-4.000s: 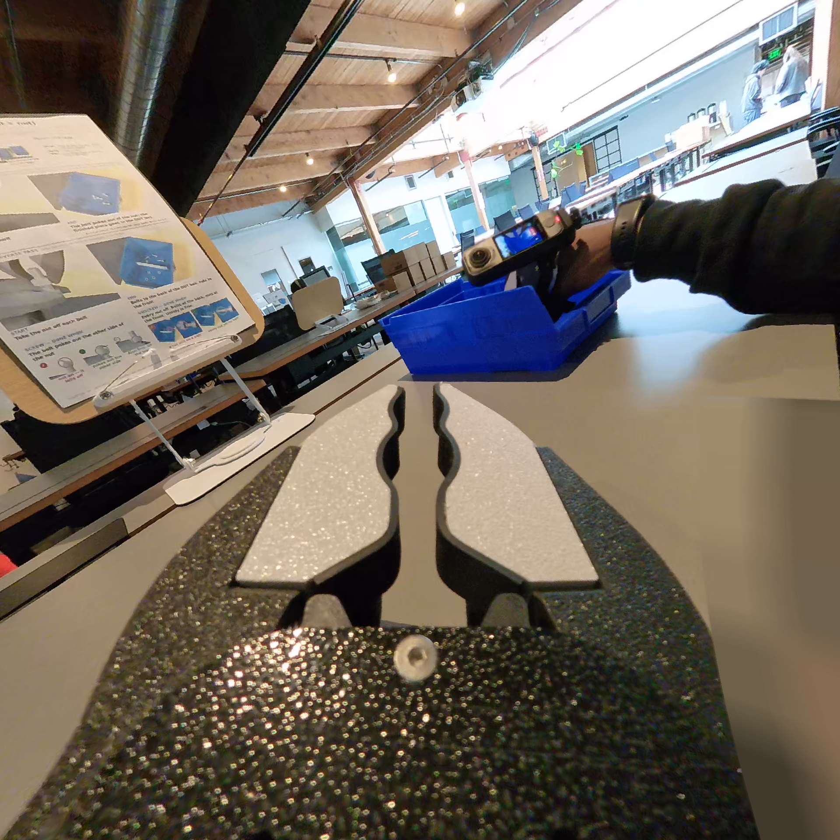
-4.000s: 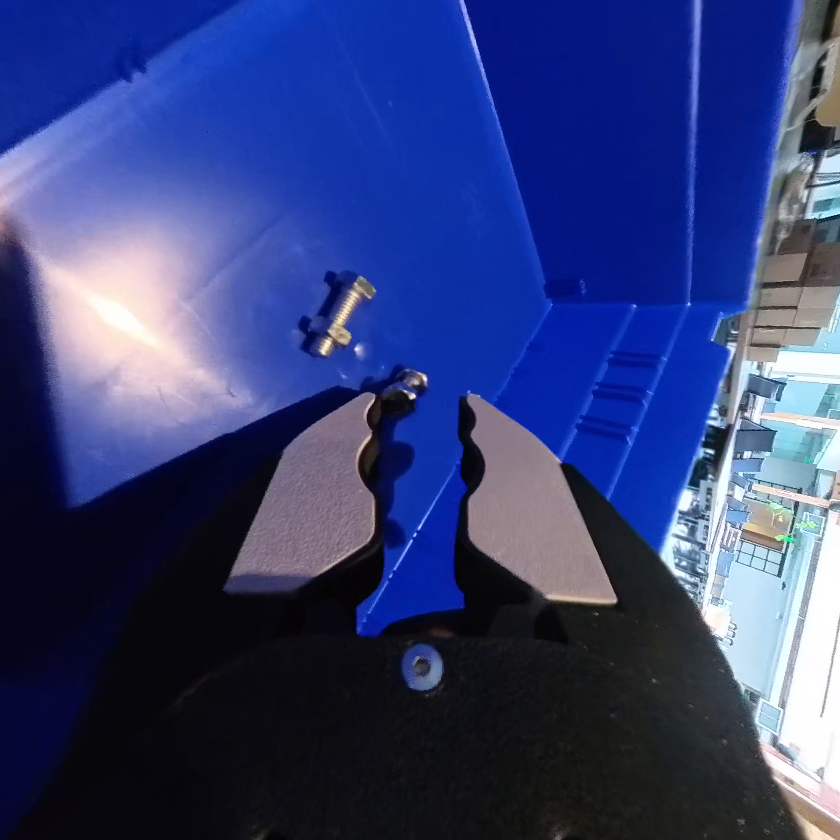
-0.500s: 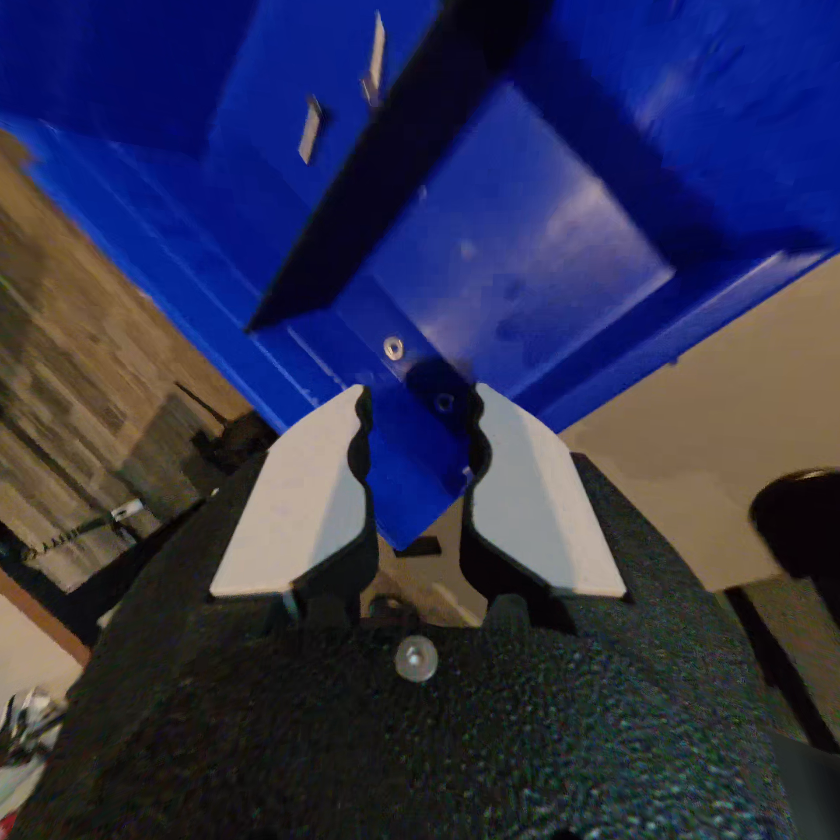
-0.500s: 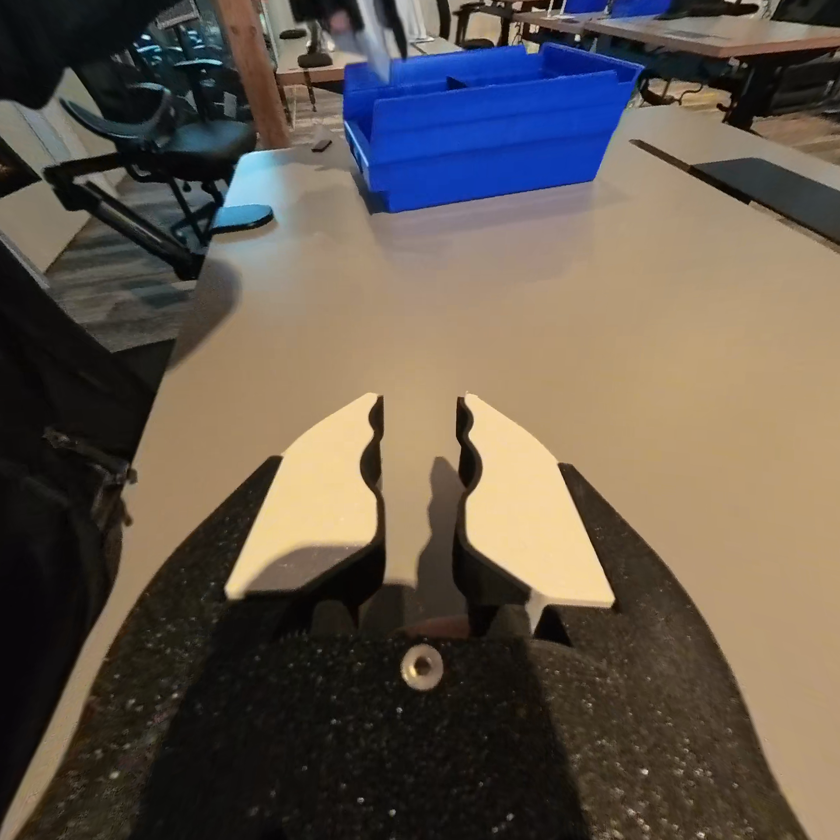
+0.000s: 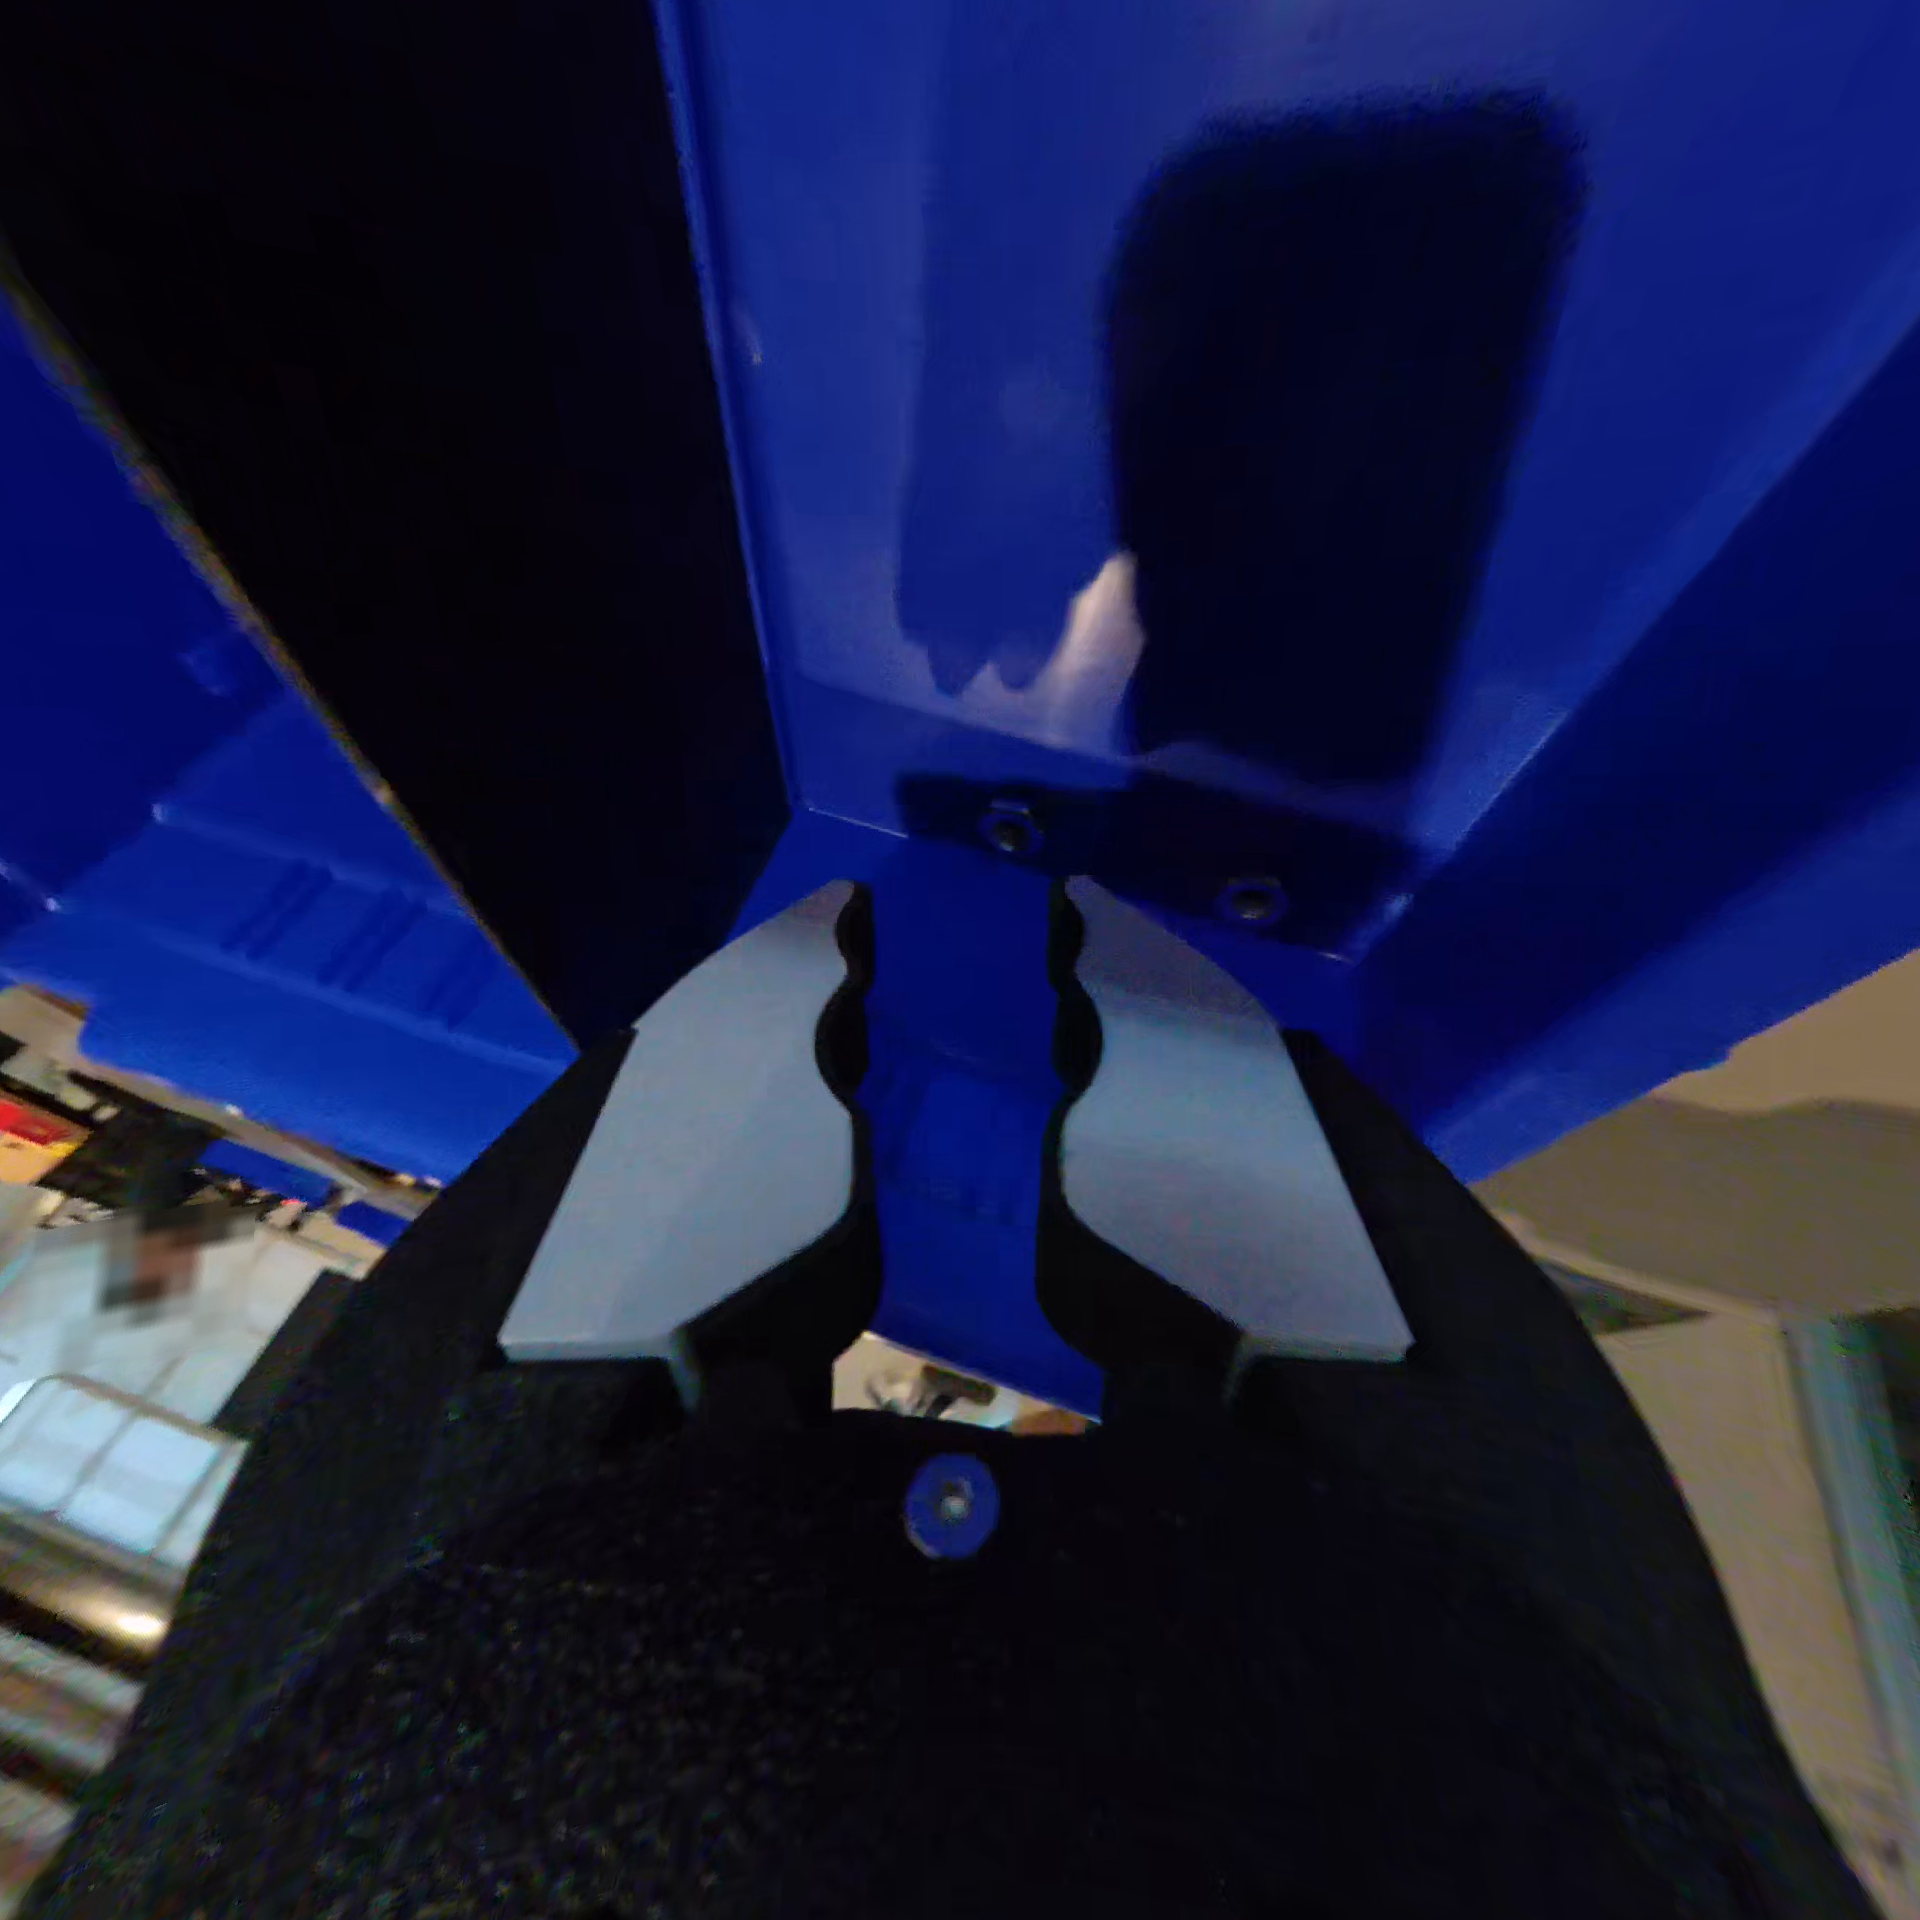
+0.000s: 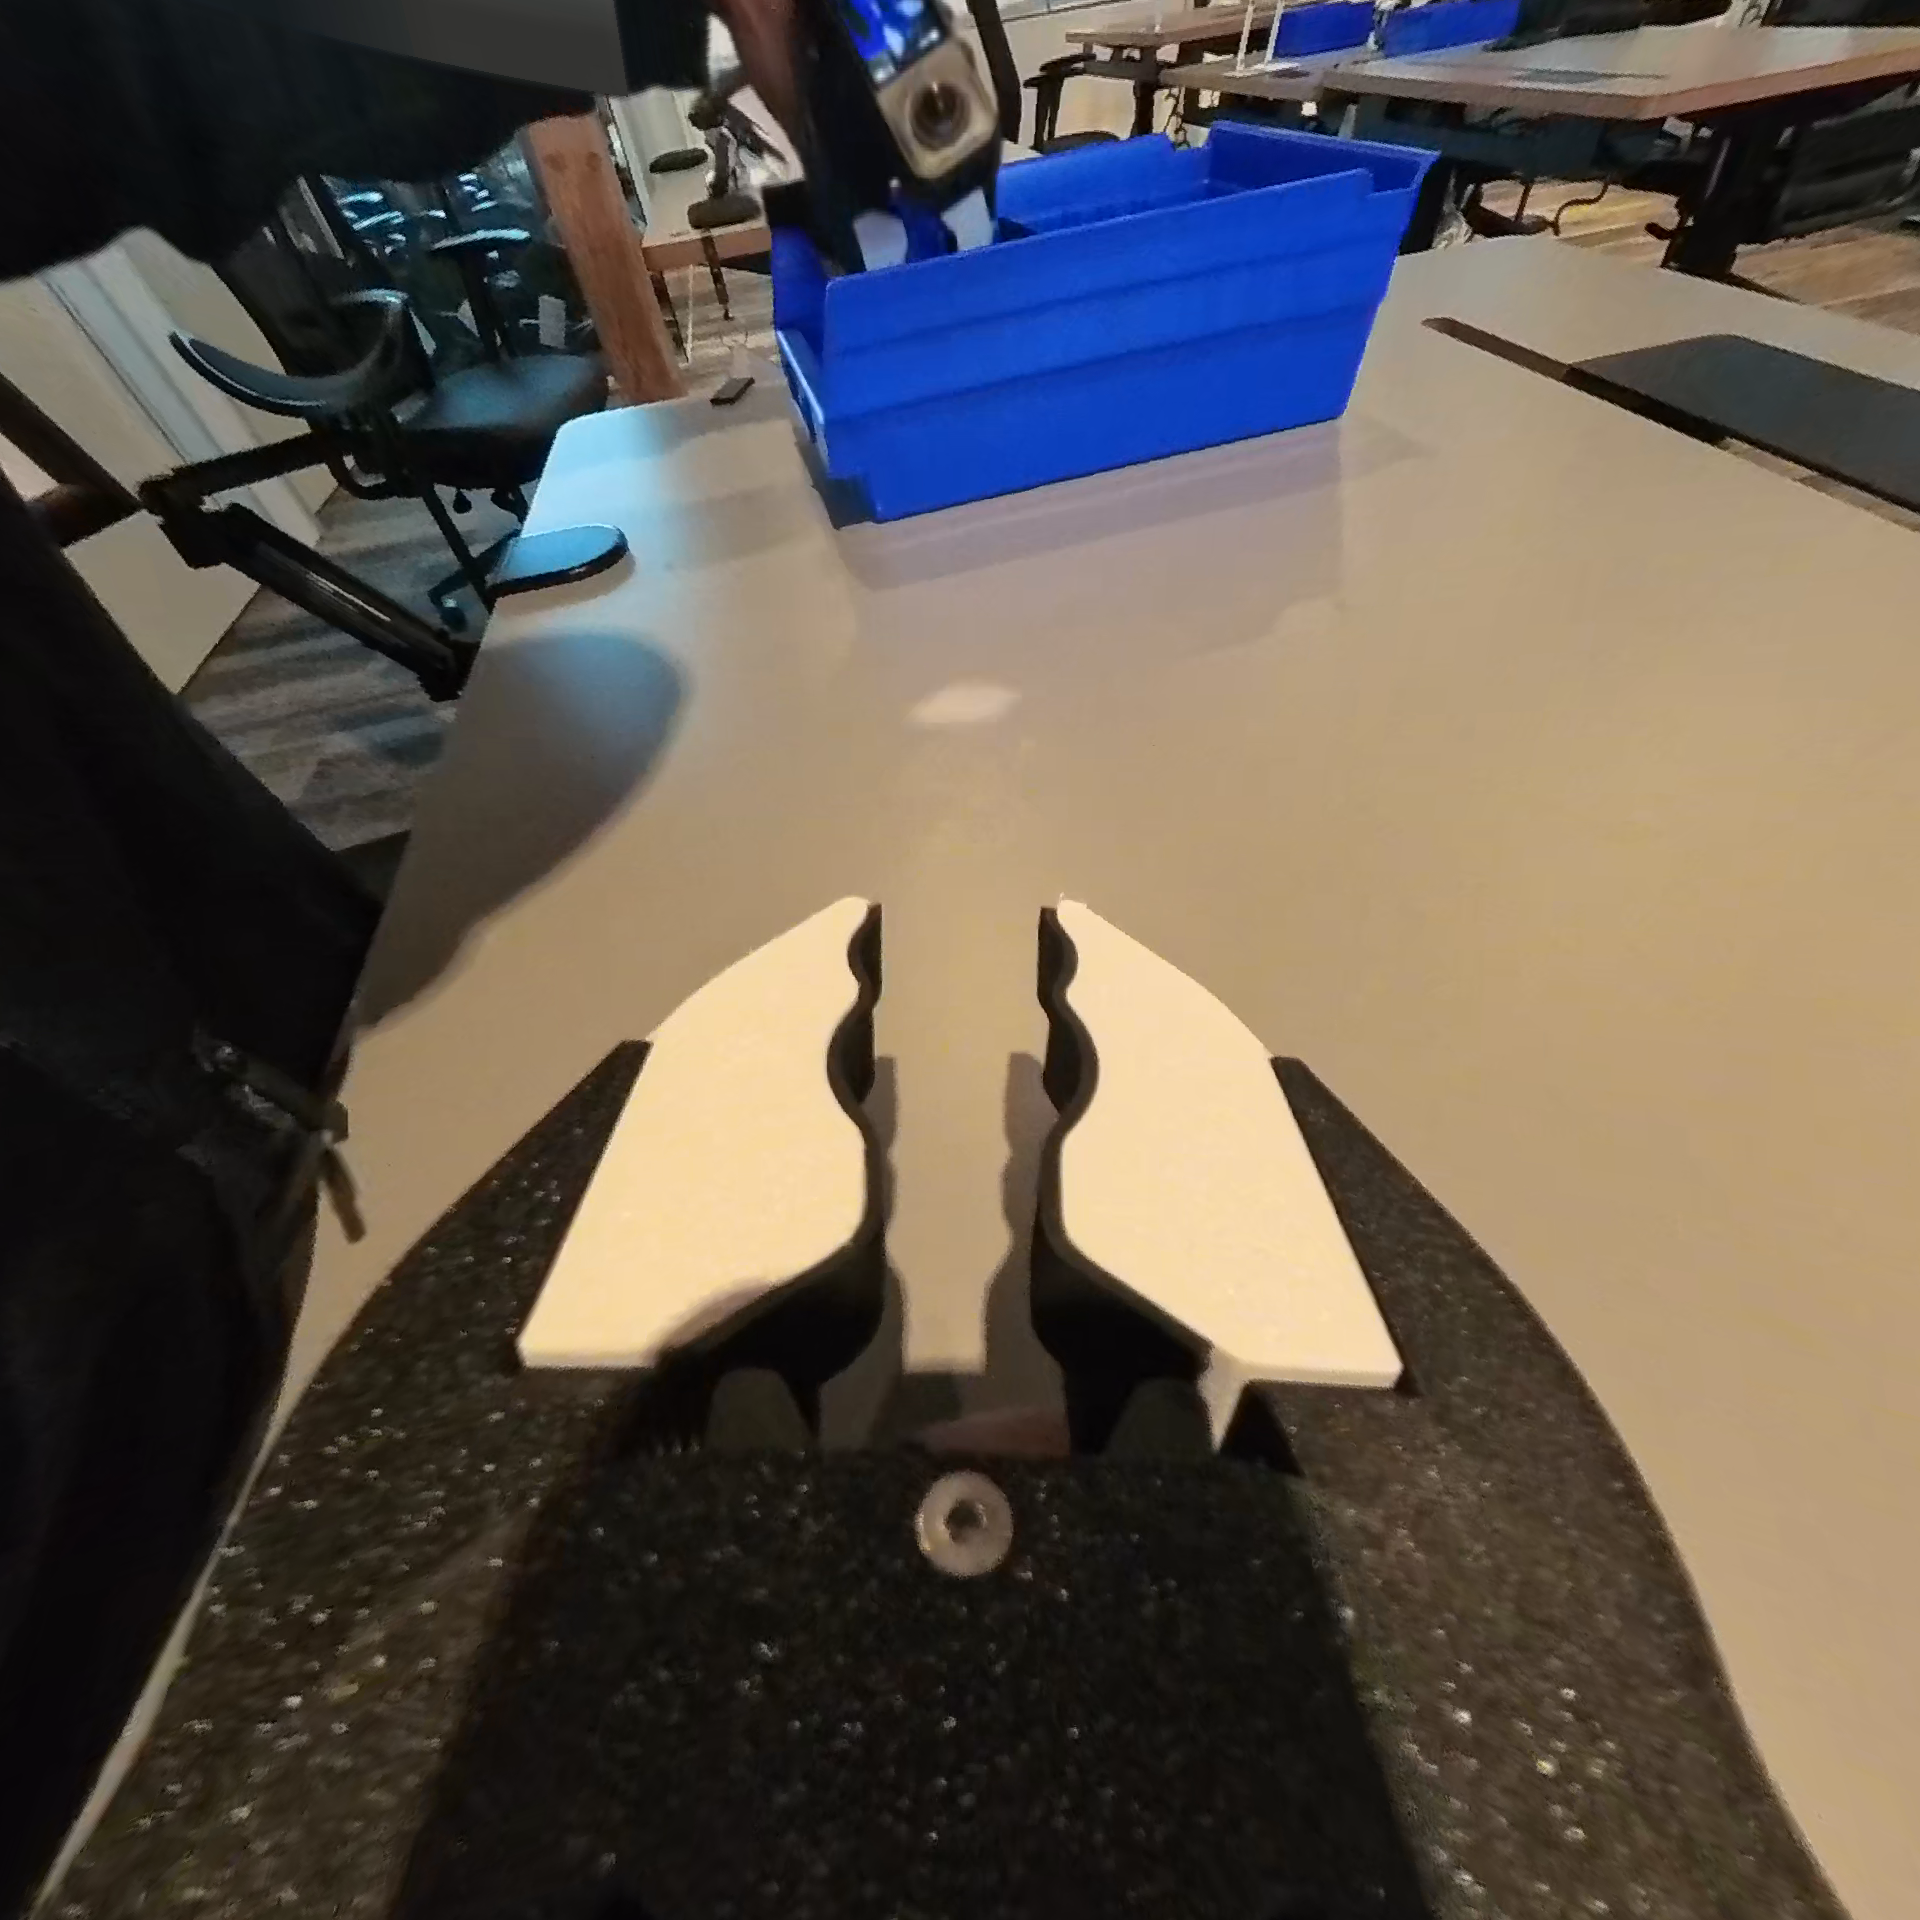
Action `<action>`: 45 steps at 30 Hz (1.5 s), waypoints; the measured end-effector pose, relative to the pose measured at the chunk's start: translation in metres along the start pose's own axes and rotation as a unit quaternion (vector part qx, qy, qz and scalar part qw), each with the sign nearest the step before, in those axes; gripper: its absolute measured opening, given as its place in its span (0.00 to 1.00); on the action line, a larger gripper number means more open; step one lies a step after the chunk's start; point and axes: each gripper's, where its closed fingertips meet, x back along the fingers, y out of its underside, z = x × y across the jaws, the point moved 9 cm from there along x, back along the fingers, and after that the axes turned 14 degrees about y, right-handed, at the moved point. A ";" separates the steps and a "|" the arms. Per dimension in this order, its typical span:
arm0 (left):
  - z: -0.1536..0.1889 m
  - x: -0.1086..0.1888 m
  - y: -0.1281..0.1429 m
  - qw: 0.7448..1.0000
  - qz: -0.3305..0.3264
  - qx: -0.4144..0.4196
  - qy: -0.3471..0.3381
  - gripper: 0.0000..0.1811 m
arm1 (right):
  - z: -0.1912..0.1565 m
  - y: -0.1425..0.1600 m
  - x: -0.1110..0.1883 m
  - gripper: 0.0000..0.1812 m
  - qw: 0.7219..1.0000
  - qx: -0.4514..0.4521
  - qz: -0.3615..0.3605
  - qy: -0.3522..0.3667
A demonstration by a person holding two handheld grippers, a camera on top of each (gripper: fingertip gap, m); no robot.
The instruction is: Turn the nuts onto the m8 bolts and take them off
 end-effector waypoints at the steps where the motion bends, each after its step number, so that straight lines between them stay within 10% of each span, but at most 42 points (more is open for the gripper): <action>1: 0.001 -0.003 -0.002 1.000 -0.016 -0.014 0.004 0.16 | -0.001 0.000 0.000 0.16 1.000 0.003 0.000 0.000; 11: -0.004 -0.028 -0.008 0.986 -0.143 -0.077 0.023 0.17 | -0.002 0.000 0.001 0.16 1.000 0.008 0.002 -0.005; 32: -0.010 -0.039 -0.015 0.978 -0.182 -0.053 0.084 0.08 | -0.006 0.000 0.009 0.16 0.999 -0.002 0.029 -0.025; 38: -0.007 -0.011 -0.002 0.993 -0.088 0.020 0.078 0.08 | -0.006 0.000 0.012 0.16 0.999 -0.004 0.038 -0.027; 45: 0.008 0.108 -0.036 0.978 0.205 0.042 0.021 0.07 | -0.003 0.000 0.010 0.16 0.999 -0.010 0.038 -0.027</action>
